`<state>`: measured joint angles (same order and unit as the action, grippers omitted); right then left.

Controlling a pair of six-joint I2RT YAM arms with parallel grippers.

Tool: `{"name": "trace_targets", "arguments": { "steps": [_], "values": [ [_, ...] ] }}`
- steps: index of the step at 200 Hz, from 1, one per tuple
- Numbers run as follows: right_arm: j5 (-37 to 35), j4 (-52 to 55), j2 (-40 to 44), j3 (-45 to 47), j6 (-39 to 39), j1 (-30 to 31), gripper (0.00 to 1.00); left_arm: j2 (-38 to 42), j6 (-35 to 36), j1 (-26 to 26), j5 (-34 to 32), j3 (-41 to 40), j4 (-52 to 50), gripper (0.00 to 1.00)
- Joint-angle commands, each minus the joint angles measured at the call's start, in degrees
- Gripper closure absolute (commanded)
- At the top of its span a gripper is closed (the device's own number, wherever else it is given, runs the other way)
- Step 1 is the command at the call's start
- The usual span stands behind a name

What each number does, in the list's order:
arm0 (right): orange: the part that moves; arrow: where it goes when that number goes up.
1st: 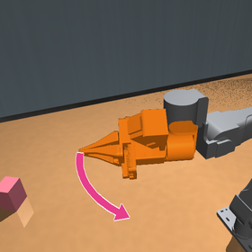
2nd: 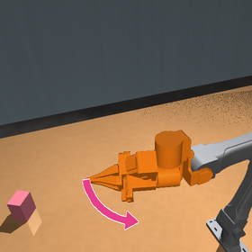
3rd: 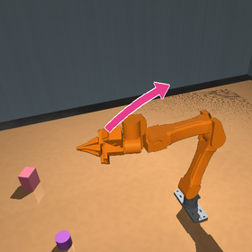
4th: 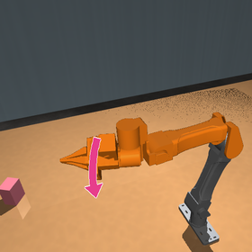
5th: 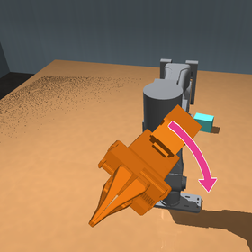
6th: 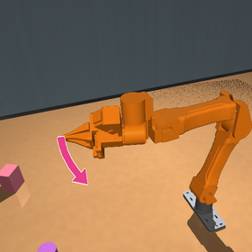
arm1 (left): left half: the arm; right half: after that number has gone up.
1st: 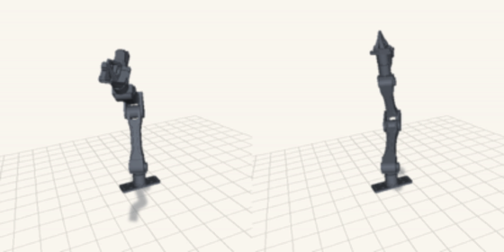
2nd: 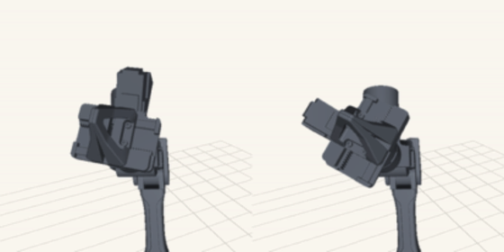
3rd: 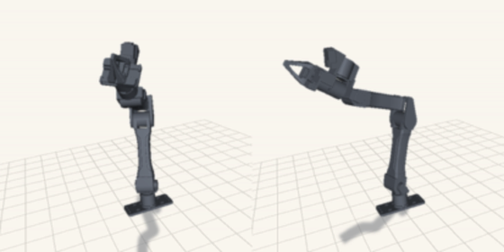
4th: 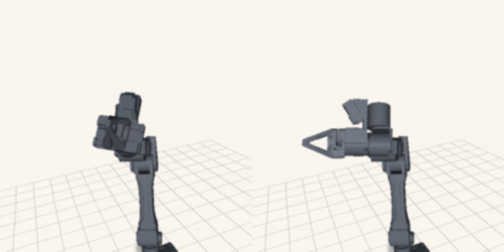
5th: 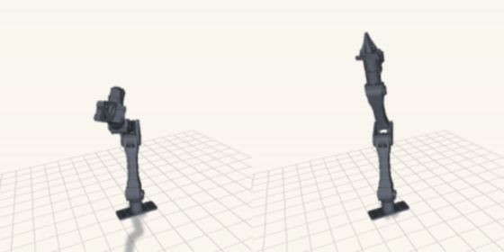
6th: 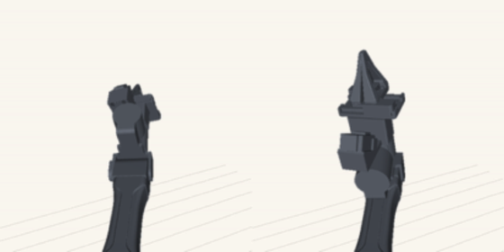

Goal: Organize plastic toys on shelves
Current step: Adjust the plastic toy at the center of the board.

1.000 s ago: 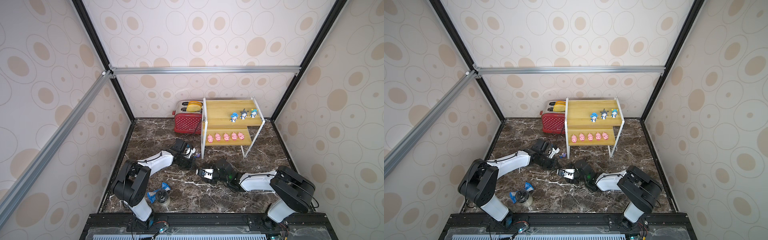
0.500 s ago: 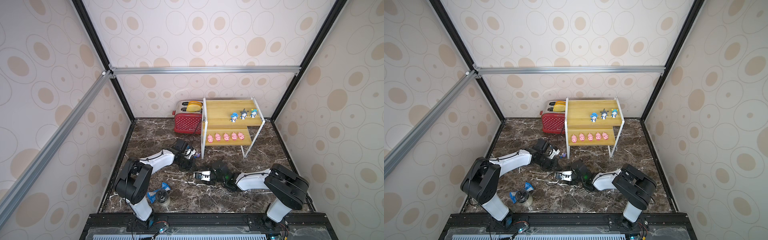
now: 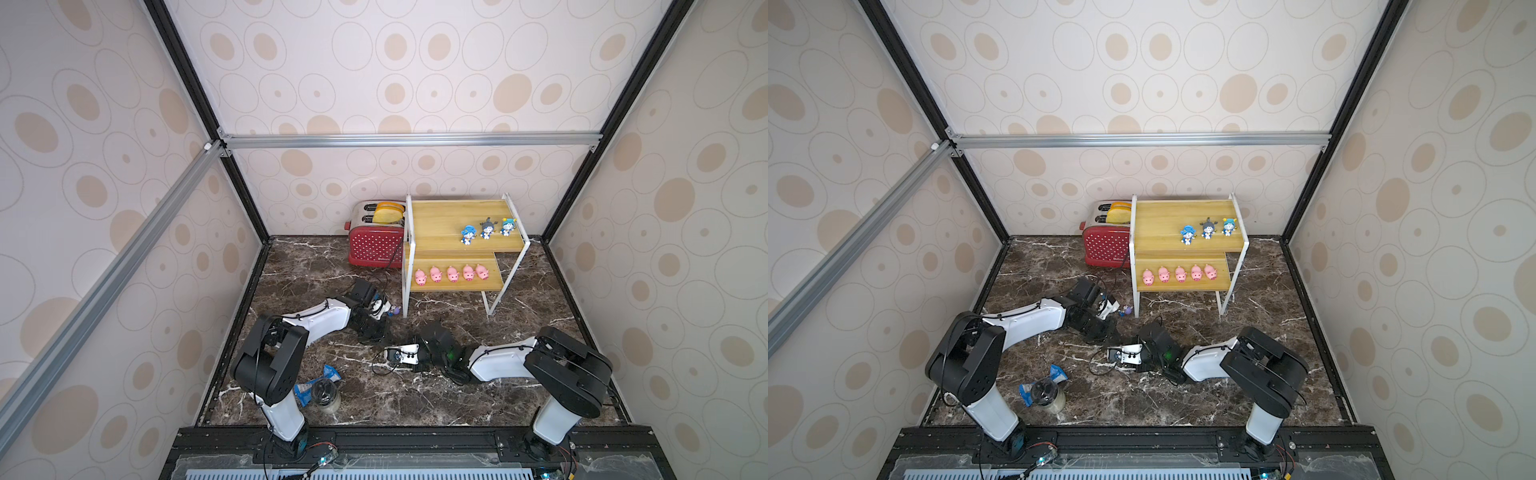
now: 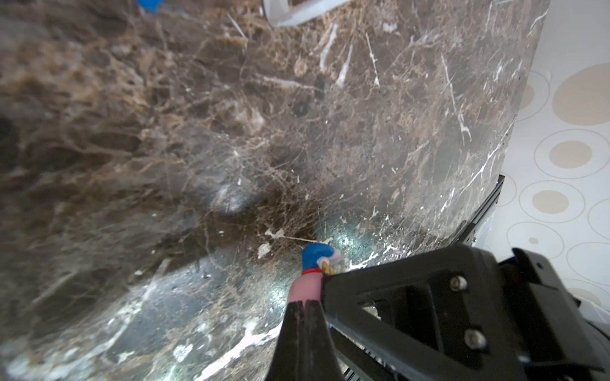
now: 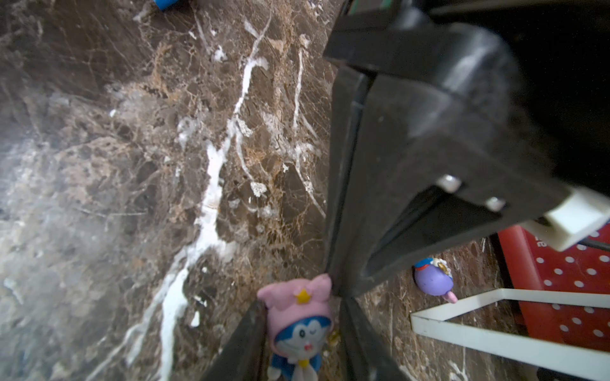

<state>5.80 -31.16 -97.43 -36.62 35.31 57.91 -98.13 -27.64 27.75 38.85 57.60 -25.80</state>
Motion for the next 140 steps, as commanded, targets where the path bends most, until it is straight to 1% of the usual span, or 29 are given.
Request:
{"name": "trace_targets", "arguments": {
  "steps": [1, 17, 29, 49, 68, 77, 89, 117, 140],
  "values": [
    [0.0, 1.0, -1.2, -0.6, -2.1, 0.3, 0.65, -0.5, -0.6, 0.5, 1.8, 2.3, -1.0, 1.00],
    [-0.4, 0.2, -1.1, 0.2, -3.2, 0.3, 0.66, -0.7, -0.9, 0.5, 1.2, 2.2, -1.2, 0.99],
    [-0.4, -0.1, -1.0, 0.7, -3.8, 0.3, 0.67, -0.8, -1.0, 0.4, 0.7, 2.2, -1.1, 0.96],
    [0.2, 0.4, -0.8, 1.0, -4.9, 0.3, 0.69, -1.0, -0.6, 0.5, 0.2, 2.8, -1.5, 0.95],
    [0.1, 0.1, -0.6, 1.4, -6.6, 0.3, 0.69, -0.7, 0.7, 0.3, -1.7, 3.6, -3.1, 0.87],
    [-0.1, -0.3, -0.7, 1.8, -7.3, 0.3, 0.69, -0.4, 1.1, 0.3, -3.3, 4.0, -3.9, 0.80],
    [-0.5, -1.8, -0.9, 2.6, -8.6, 0.3, 0.69, 0.5, 1.4, 0.2, -4.8, 4.1, -4.1, 0.75],
    [-0.6, -6.9, -1.1, 5.4, -13.5, 0.0, 0.68, 5.0, 1.5, 0.2, -9.3, 3.3, -2.7, 0.63],
    [-1.3, -13.2, -1.7, 8.4, -18.4, -0.6, 0.67, 7.4, 2.6, 0.1, -10.2, 2.1, -1.2, 0.59]
  ]
}}
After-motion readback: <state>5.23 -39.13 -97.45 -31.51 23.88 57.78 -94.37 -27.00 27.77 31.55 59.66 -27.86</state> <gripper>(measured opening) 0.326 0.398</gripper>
